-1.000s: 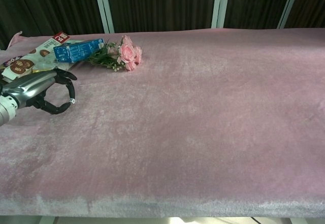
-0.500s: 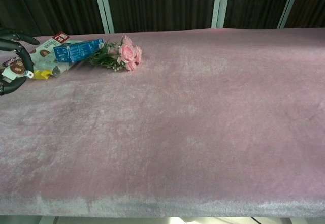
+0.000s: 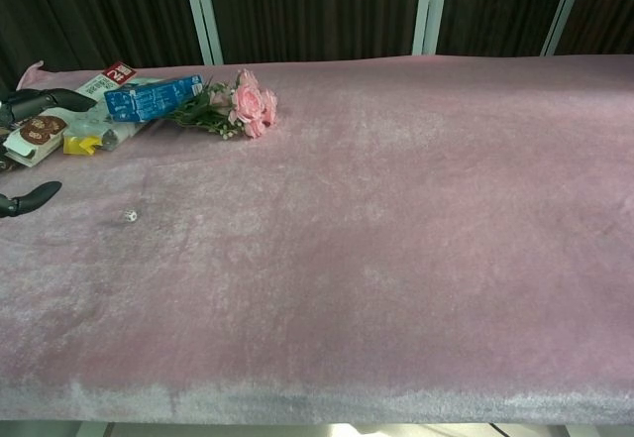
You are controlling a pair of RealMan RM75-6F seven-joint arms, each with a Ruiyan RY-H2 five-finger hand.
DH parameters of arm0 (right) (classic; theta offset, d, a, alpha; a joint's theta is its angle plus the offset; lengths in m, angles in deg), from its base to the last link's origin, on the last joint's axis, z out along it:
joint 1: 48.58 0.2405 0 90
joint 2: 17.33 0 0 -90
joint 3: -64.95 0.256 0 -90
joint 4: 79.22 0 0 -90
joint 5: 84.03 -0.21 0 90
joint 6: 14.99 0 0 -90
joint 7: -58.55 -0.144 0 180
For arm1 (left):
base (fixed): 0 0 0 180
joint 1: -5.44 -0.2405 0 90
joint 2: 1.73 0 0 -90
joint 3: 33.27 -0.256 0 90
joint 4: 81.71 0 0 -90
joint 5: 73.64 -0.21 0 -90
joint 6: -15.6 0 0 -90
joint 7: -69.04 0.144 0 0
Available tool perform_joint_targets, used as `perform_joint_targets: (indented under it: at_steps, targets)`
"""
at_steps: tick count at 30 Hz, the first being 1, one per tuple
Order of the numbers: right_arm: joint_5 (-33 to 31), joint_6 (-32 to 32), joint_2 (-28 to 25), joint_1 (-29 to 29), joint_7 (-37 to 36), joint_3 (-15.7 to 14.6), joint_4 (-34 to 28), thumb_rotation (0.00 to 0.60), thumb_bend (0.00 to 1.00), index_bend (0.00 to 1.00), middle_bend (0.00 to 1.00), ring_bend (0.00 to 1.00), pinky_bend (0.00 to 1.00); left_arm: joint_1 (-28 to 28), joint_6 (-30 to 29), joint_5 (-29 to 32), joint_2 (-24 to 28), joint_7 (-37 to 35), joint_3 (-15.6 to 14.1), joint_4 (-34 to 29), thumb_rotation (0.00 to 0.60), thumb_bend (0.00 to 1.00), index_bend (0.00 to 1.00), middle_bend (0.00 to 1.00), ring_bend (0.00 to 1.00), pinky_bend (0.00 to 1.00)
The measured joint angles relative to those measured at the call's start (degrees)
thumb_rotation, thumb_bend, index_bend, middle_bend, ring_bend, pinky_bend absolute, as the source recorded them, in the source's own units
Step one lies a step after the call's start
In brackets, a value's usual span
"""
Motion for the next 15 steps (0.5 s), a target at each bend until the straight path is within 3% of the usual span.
perform_joint_targets:
  at_steps: [8,15]
  targets:
    - [-0.8,-0.2,0.3,-0.1,0.9,0.2,0.0,0.6,0.34,0.0,0.0,0.0,0.0,-6.3,-7.7,-5.7,4.4,-2.3,-5.4,-0.9,0.6,0.39,0.0,0.0,0.0,0.05]
    - [-1.8,-0.8,0.9,0.1,2.2,0.6,-0.1,0.6,0.34,0.0,0.0,0.0,0.0,-10.5,-13.5,-11.8,3.9,-6.3,-8.6,6.8,0.6,0.39,0.0,0.0,0.0,0.04]
